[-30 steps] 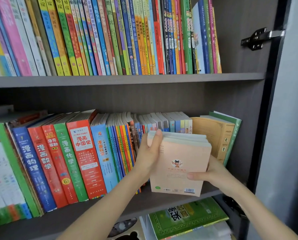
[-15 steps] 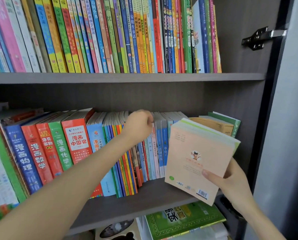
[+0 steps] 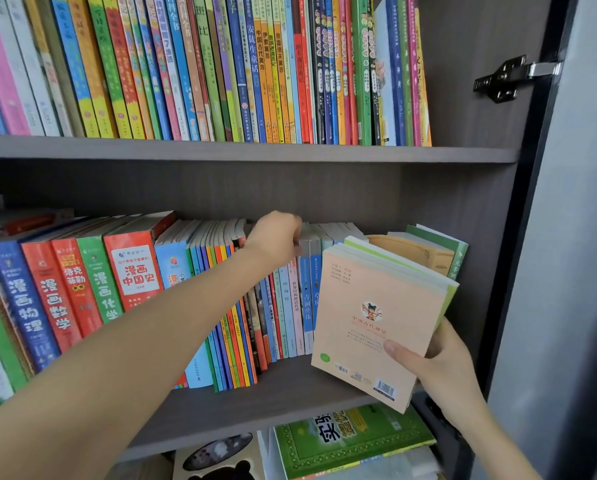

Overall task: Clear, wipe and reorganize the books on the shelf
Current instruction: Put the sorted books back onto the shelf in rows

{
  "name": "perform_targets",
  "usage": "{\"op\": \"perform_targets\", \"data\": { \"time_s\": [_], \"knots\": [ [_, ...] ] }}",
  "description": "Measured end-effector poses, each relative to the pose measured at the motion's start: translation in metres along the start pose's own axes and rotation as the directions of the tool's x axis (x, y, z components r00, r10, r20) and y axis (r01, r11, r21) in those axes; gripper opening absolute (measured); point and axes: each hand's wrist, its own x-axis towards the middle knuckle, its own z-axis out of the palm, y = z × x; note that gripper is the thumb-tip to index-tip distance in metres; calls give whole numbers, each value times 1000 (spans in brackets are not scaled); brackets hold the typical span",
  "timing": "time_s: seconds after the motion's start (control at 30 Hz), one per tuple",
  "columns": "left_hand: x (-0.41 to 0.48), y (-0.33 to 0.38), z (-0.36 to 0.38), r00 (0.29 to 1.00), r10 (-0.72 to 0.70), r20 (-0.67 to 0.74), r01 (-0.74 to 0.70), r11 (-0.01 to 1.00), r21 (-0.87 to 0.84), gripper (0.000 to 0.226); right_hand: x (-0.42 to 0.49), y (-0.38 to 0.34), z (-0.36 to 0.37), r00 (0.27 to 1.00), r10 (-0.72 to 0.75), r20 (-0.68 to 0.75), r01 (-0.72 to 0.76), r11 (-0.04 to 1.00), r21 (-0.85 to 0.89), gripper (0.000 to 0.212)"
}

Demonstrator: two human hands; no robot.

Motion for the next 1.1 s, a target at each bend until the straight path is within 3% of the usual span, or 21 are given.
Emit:
{"op": "perform_targets", "data": {
  "time_s": [0.23, 0.33, 0.43, 0.57, 0.67, 0.73, 0.93, 1.1],
  "knots": [
    [10, 8, 4, 999, 20, 37, -22, 998, 54, 29, -12, -2, -4, 999, -48, -13, 49, 998, 31, 52],
    [15, 17, 14, 998, 52, 38, -50, 997, -59, 24, -14, 0, -3, 998, -51, -31, 52, 997, 48, 55],
    [24, 34, 25, 983, 116, 145, -91, 981, -173, 24, -14, 6, -2, 996, -47, -81, 52, 997, 50, 60],
    [37, 35, 22, 943, 144, 301, -93, 980, -175, 44, -11, 11, 1, 985, -40, -167, 57, 994, 97, 60],
    [33, 22, 17, 901, 132, 413, -115, 991, -65, 73, -10, 13, 6, 970, 11, -245, 33, 984, 178, 52],
    [30, 17, 17, 893, 121, 433, -130, 991, -10, 80, -11, 12, 10, 954, 56, -294, 28, 961, 275, 46],
    [33, 4, 14, 908, 162, 387, -150, 987, -61, 85, -10, -20, 33, 937, -7, -349, 147, 915, 375, 44],
    [24, -9, 12, 970, 31, 240, -11, 996, -83, 78, -2, -45, 58, 928, -12, -372, 188, 877, 442, 39]
  ]
}}
